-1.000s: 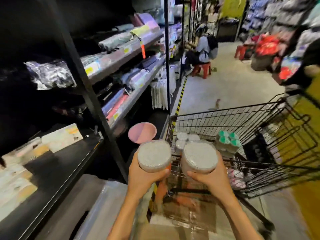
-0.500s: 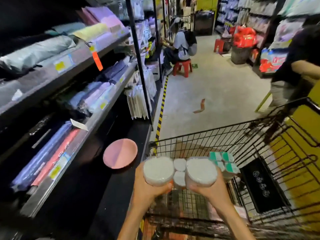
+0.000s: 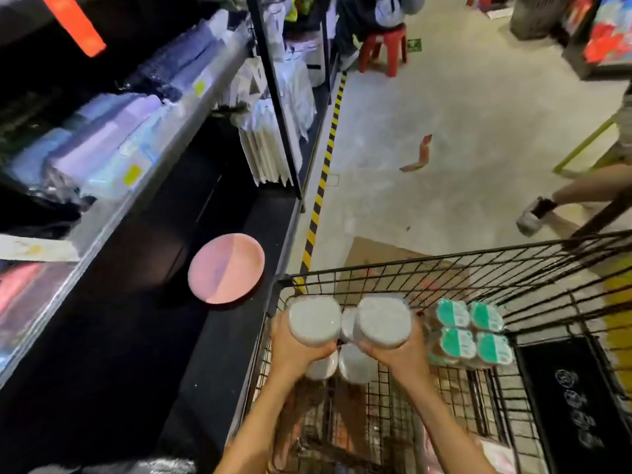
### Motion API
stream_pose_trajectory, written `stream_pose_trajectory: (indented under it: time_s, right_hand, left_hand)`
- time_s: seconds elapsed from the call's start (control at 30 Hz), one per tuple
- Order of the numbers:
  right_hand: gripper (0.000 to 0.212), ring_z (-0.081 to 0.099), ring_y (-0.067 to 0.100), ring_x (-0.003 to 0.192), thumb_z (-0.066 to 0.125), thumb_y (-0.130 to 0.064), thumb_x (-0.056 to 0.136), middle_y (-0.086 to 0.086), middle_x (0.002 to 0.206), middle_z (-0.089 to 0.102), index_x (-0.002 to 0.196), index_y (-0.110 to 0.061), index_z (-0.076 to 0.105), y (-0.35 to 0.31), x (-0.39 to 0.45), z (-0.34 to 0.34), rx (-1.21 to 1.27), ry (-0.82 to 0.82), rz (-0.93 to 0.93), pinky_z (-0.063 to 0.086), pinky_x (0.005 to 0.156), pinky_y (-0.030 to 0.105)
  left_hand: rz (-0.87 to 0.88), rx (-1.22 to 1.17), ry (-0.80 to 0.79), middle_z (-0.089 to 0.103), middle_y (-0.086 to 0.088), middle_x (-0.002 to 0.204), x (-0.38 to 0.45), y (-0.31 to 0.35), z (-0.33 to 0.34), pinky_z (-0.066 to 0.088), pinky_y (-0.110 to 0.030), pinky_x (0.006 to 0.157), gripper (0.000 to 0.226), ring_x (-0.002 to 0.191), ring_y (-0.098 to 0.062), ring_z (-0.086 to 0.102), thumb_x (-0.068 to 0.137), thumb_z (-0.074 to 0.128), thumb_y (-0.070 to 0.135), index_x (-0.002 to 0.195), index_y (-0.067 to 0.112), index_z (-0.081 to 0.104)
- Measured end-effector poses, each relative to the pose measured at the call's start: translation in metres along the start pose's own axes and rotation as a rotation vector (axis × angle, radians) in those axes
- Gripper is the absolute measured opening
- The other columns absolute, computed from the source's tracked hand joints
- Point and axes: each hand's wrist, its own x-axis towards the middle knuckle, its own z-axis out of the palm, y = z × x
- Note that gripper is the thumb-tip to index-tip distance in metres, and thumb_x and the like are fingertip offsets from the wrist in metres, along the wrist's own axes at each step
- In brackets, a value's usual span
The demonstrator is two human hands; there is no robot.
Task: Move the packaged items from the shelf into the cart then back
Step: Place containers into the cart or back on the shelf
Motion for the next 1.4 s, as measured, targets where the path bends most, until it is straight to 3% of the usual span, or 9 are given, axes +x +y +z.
stream_pose_trajectory:
  time_s: [0.07, 0.2, 0.37, 0.5, 0.63, 0.87, 1.13, 1.27, 1.4]
  right_hand:
    - [0.104, 0.048, 0.009, 0.123, 0.096, -0.030, 0.044, -0.008, 0.130, 0.053, 0.133, -0.029, 0.041, 0.021, 0.012, 0.009, 0.010, 0.020, 0.022, 0.042, 0.106, 0.044]
    - [0.101, 0.050, 0.007, 0.120, 0.095, -0.033, 0.046, -0.008, 0.127, 0.055, 0.132, -0.027, 0.044, 0.054, 0.029, 0.022, -0.009, 0.029, 0.057, 0.045, 0.102, 0.039]
    - [0.095, 0.048, -0.014, 0.110, 0.095, -0.018, 0.049, -0.019, 0.119, 0.055, 0.128, -0.030, 0.043, 0.079, 0.044, 0.041, 0.036, 0.004, 0.089, 0.040, 0.091, 0.015]
    - [0.096, 0.048, -0.007, 0.113, 0.093, -0.008, 0.052, -0.013, 0.121, 0.052, 0.129, -0.024, 0.039, 0.097, 0.050, 0.061, 0.032, 0.029, 0.134, 0.040, 0.100, 0.026]
    - [0.103, 0.046, 0.012, 0.122, 0.092, -0.006, 0.051, -0.003, 0.127, 0.050, 0.136, -0.018, 0.035, 0.108, 0.049, 0.072, 0.003, 0.098, 0.149, 0.037, 0.105, 0.032]
    - [0.096, 0.048, 0.010, 0.116, 0.092, -0.009, 0.052, -0.005, 0.120, 0.051, 0.133, -0.016, 0.040, 0.105, 0.052, 0.078, -0.052, 0.164, 0.170, 0.040, 0.101, 0.031]
    - [0.100, 0.045, 0.012, 0.121, 0.092, -0.019, 0.054, -0.002, 0.127, 0.048, 0.136, -0.015, 0.035, 0.101, 0.047, 0.074, -0.100, 0.136, 0.299, 0.039, 0.105, 0.034]
    - [0.078, 0.046, 0.020, 0.125, 0.083, -0.023, 0.070, 0.005, 0.134, 0.049, 0.134, -0.014, 0.041, 0.088, 0.019, 0.064, -0.160, 0.138, 0.364, 0.040, 0.107, 0.040]
    - [0.053, 0.042, 0.023, 0.130, 0.064, -0.020, 0.089, 0.007, 0.141, 0.046, 0.137, -0.012, 0.043, 0.045, -0.024, 0.049, -0.210, 0.103, 0.276, 0.035, 0.108, 0.038]
  left_hand:
    - [-0.013, -0.011, -0.005, 0.049, 0.011, 0.118, 0.011, -0.012, 0.016, 0.042, -0.024, 0.099, 0.089, 0.113, -0.003, 0.049, 0.040, 0.096, 0.027, 0.114, 0.038, 0.049]
    - [-0.031, 0.006, -0.035, 0.056, 0.001, 0.121, 0.036, -0.047, 0.039, 0.047, -0.039, 0.100, 0.097, 0.115, -0.009, 0.054, 0.033, 0.094, 0.044, 0.120, 0.027, 0.053]
    - [-0.038, -0.016, -0.041, 0.064, 0.010, 0.113, 0.058, -0.071, 0.051, 0.046, -0.016, 0.092, 0.084, 0.108, 0.001, 0.058, 0.040, 0.096, 0.017, 0.114, 0.029, 0.058]
    - [-0.058, -0.052, -0.039, 0.060, -0.002, 0.122, 0.068, -0.095, 0.056, 0.047, -0.037, 0.100, 0.096, 0.116, -0.015, 0.057, 0.037, 0.097, 0.031, 0.122, 0.018, 0.054]
    - [-0.041, -0.076, -0.024, 0.058, -0.004, 0.121, 0.070, -0.098, 0.058, 0.045, -0.031, 0.100, 0.097, 0.115, -0.015, 0.056, 0.038, 0.093, 0.027, 0.123, 0.009, 0.049]
    - [-0.056, -0.099, 0.006, 0.056, -0.003, 0.121, 0.069, -0.094, 0.062, 0.042, -0.028, 0.098, 0.098, 0.115, -0.015, 0.054, 0.034, 0.086, 0.042, 0.120, 0.017, 0.047]
    - [-0.108, -0.094, -0.089, 0.047, 0.011, 0.129, 0.062, -0.090, 0.053, 0.033, -0.019, 0.103, 0.111, 0.127, -0.006, 0.042, 0.045, 0.093, 0.005, 0.137, 0.020, 0.033]
    - [-0.185, -0.013, -0.075, 0.034, 0.002, 0.147, 0.030, -0.073, 0.034, 0.026, -0.027, 0.112, 0.111, 0.137, -0.014, 0.031, 0.058, 0.090, 0.012, 0.147, 0.015, 0.024]
    - [-0.157, 0.059, -0.120, 0.023, -0.002, 0.155, -0.009, -0.046, 0.013, 0.020, -0.032, 0.115, 0.096, 0.142, -0.018, 0.024, 0.075, 0.080, 0.018, 0.150, 0.017, 0.020]
